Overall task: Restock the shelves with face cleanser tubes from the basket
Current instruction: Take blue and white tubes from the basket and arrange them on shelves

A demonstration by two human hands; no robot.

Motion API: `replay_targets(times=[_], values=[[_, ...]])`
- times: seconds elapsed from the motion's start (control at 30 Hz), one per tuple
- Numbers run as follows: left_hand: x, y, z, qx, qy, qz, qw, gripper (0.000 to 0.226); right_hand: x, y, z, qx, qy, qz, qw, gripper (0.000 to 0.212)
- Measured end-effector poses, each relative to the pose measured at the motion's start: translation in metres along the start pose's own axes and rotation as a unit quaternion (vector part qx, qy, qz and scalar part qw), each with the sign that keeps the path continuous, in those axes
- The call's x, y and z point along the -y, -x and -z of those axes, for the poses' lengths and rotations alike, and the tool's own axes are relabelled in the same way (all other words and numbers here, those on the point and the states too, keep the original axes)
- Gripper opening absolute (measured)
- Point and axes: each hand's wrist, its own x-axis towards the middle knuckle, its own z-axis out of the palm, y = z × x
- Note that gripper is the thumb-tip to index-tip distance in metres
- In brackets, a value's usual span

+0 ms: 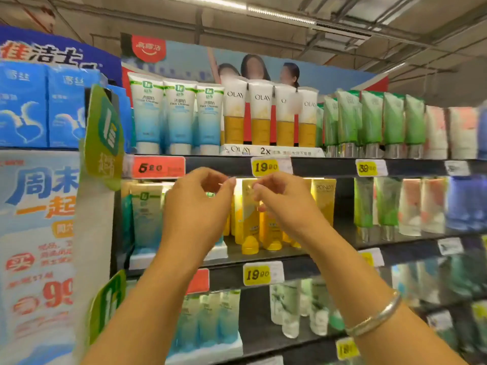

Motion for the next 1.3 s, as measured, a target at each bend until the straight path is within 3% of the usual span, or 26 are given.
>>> replay_targets(times=[0.17, 0.33, 0.53, 0.67, 1.0, 1.3], values=[[0.038, 0.076, -0.027, 0.145, 0.060, 0.126, 0.980, 0.017, -0.051, 0.088, 0.032, 0.006, 0.011, -0.126, 0.992, 0.017], [0.068, 0.169, -0.068, 0.283, 0.099, 0.235, 0.925, 0.016, -0.115, 0.191, 0.078, -0.026, -0.014, -0.306, 0.952, 0.010], [0.072, 0.287, -0.134, 0.416, 0.117, 0.378, 0.819, 0.016, -0.186, 0.321, 0.166, -0.094, -0.026, -0.499, 0.861, 0.015], [0.054, 0.361, -0.197, 0.476, 0.102, 0.431, 0.760, 0.015, -0.226, 0.403, 0.241, -0.163, -0.075, -0.578, 0.796, 0.010], [-0.014, 0.545, -0.380, 0.531, 0.048, 0.566, 0.628, 0.011, -0.323, 0.558, 0.441, -0.281, -0.091, -0.690, 0.661, 0.017], [-0.026, 0.626, -0.513, 0.550, -0.039, 0.630, 0.548, 0.020, -0.428, 0.614, 0.517, -0.376, -0.214, -0.734, 0.524, 0.023]])
